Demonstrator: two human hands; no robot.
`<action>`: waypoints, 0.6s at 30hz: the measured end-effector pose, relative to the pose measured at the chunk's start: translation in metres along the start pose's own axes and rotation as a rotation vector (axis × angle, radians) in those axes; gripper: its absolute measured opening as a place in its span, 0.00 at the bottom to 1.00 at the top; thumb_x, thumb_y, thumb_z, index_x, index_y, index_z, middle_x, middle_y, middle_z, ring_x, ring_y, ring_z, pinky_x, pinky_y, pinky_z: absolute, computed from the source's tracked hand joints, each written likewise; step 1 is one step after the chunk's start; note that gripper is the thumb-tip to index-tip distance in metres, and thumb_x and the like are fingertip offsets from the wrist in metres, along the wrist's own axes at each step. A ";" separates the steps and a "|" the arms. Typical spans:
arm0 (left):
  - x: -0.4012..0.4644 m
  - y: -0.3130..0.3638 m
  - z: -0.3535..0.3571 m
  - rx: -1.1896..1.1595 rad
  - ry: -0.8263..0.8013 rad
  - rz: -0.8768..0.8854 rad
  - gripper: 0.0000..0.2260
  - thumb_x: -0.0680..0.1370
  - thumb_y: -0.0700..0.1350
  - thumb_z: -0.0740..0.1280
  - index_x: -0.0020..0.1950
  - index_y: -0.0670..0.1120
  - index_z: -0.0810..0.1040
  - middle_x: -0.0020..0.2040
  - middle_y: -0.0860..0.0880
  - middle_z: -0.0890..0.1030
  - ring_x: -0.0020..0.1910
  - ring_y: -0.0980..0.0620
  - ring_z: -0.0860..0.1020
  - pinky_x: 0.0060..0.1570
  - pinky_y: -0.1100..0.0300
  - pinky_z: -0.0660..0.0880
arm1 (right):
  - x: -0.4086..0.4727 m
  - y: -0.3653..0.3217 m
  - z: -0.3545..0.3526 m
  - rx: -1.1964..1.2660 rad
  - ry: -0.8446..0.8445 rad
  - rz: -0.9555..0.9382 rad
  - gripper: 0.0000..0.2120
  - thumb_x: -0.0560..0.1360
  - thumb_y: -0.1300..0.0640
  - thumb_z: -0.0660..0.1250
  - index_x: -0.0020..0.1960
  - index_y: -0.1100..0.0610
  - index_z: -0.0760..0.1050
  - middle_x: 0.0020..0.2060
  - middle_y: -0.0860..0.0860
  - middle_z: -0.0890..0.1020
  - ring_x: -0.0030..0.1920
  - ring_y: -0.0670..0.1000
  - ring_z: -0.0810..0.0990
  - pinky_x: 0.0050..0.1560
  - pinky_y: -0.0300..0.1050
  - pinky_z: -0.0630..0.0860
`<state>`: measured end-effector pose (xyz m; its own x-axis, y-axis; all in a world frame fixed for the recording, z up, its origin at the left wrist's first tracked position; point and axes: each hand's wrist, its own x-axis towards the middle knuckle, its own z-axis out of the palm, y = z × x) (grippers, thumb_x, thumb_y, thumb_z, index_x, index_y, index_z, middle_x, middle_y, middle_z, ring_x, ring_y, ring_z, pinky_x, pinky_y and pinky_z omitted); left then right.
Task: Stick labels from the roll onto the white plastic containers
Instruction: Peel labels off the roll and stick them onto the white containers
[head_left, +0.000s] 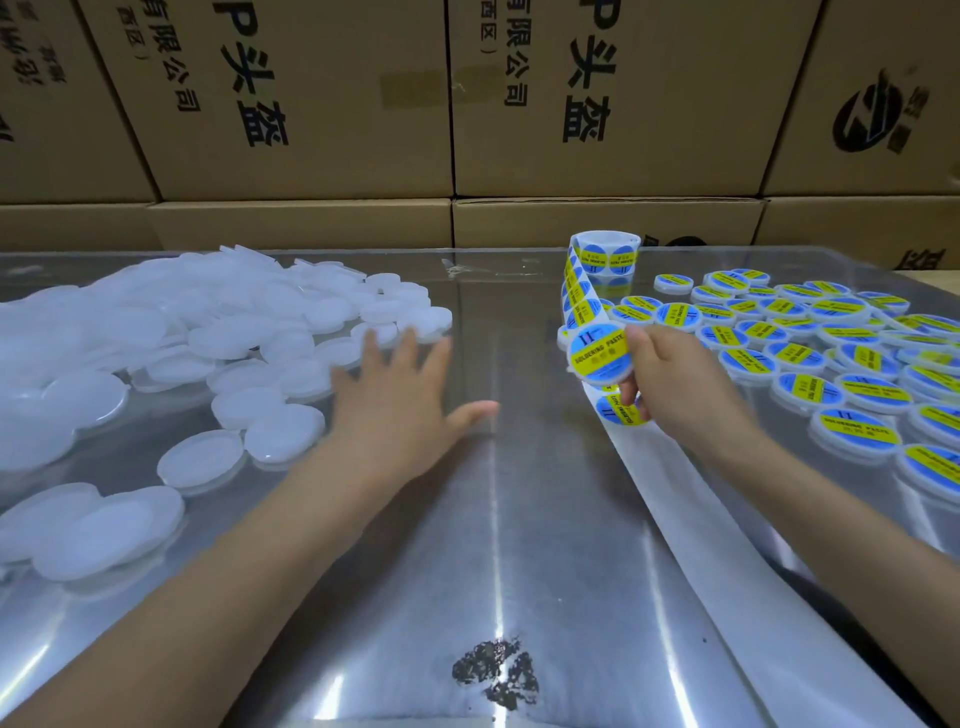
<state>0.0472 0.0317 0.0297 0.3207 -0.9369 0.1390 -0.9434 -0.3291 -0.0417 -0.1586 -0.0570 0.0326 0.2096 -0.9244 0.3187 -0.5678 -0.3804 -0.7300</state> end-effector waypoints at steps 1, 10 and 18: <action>0.002 -0.010 0.002 0.024 -0.112 -0.114 0.37 0.72 0.73 0.45 0.77 0.55 0.49 0.78 0.50 0.48 0.76 0.39 0.46 0.68 0.36 0.54 | 0.002 0.004 -0.002 -0.099 0.014 0.006 0.20 0.82 0.52 0.49 0.41 0.60 0.72 0.32 0.53 0.80 0.34 0.56 0.77 0.43 0.50 0.75; 0.007 -0.016 0.010 0.004 -0.218 -0.176 0.39 0.73 0.72 0.43 0.68 0.43 0.66 0.69 0.44 0.67 0.67 0.42 0.67 0.65 0.42 0.64 | 0.013 0.020 -0.014 -0.426 -0.117 0.208 0.11 0.79 0.63 0.58 0.49 0.63 0.79 0.39 0.58 0.83 0.48 0.61 0.80 0.53 0.50 0.75; 0.001 0.008 0.012 -0.347 -0.038 0.366 0.26 0.77 0.63 0.55 0.72 0.52 0.64 0.74 0.56 0.61 0.71 0.56 0.63 0.64 0.61 0.61 | 0.013 0.026 -0.021 -0.653 0.021 0.262 0.12 0.78 0.59 0.54 0.52 0.62 0.75 0.53 0.62 0.79 0.54 0.62 0.76 0.45 0.48 0.66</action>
<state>0.0411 0.0271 0.0177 -0.0394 -0.9894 0.1400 -0.9652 0.0739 0.2509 -0.1871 -0.0786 0.0303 -0.0107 -0.9801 0.1981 -0.9607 -0.0449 -0.2741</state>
